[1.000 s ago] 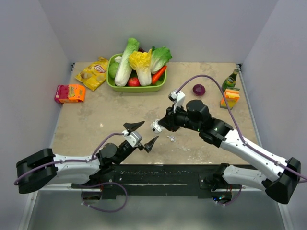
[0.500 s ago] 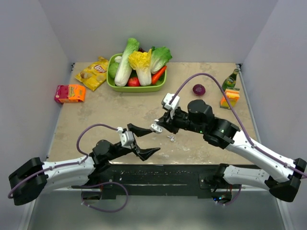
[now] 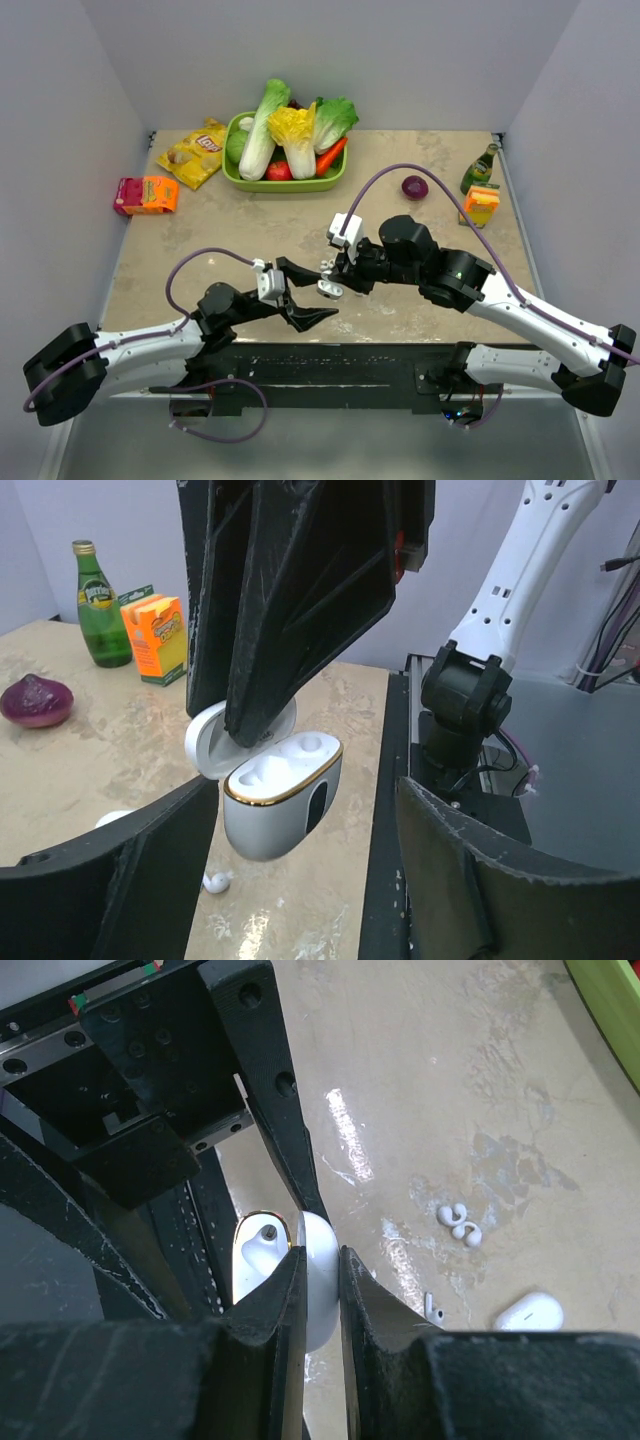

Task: Insert the wireless bluetooth earbuds into the charging case
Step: Adjust the charging case.

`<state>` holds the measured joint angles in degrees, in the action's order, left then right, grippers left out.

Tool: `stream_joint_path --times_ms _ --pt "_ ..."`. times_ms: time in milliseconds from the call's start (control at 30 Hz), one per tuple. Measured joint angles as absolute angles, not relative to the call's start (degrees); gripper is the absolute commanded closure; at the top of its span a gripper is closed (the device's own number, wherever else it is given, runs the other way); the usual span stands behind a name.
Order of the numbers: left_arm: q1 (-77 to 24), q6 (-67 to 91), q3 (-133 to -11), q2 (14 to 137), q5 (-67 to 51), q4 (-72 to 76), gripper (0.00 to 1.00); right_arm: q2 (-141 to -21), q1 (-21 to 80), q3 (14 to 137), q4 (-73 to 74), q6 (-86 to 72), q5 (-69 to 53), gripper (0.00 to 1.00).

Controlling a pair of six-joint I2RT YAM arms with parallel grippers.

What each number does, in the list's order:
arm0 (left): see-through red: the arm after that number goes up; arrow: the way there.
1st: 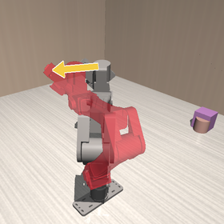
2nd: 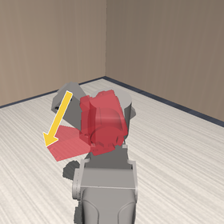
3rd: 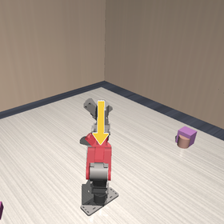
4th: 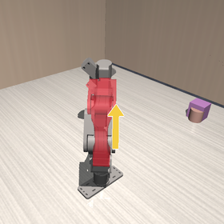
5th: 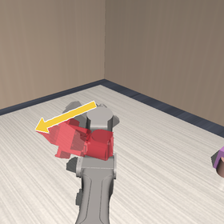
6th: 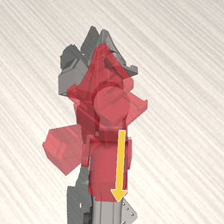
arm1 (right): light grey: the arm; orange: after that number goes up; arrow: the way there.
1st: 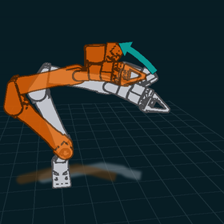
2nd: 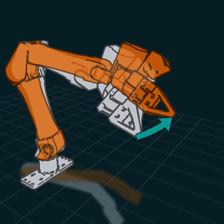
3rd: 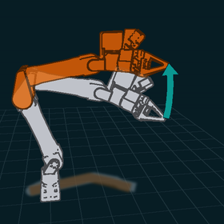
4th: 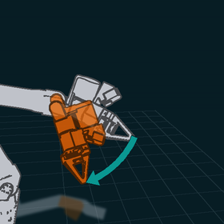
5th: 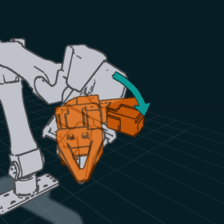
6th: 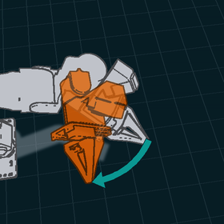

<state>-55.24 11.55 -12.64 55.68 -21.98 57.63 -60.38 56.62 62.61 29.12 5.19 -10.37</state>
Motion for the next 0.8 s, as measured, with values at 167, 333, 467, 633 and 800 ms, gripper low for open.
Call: stream_joint_path --times_ms 167,333,467,633,800 --pt "-55.2 11.5 -13.7 57.2 -23.5 57.6 0.34 -60.4 56.6 62.6 29.1 5.2 -11.0 1.0" --pt "-55.2 11.5 -13.7 58.0 -24.1 57.6 0.42 -60.4 56.6 62.6 29.1 5.2 -11.6 1.0" --pt "-55.2 11.6 -13.7 58.2 -24.5 57.6 0.44 -60.8 56.6 62.6 29.0 5.2 -11.7 1.0" --pt "-55.0 11.9 -13.7 58.3 -24.9 57.9 0.49 -61.1 56.7 62.6 28.8 5.2 -11.8 1.0" --pt "-54.7 12.6 -13.7 59.1 -25.2 59.1 0.47 -61.2 56.7 62.6 28.8 5.2 -12.0 1.0"
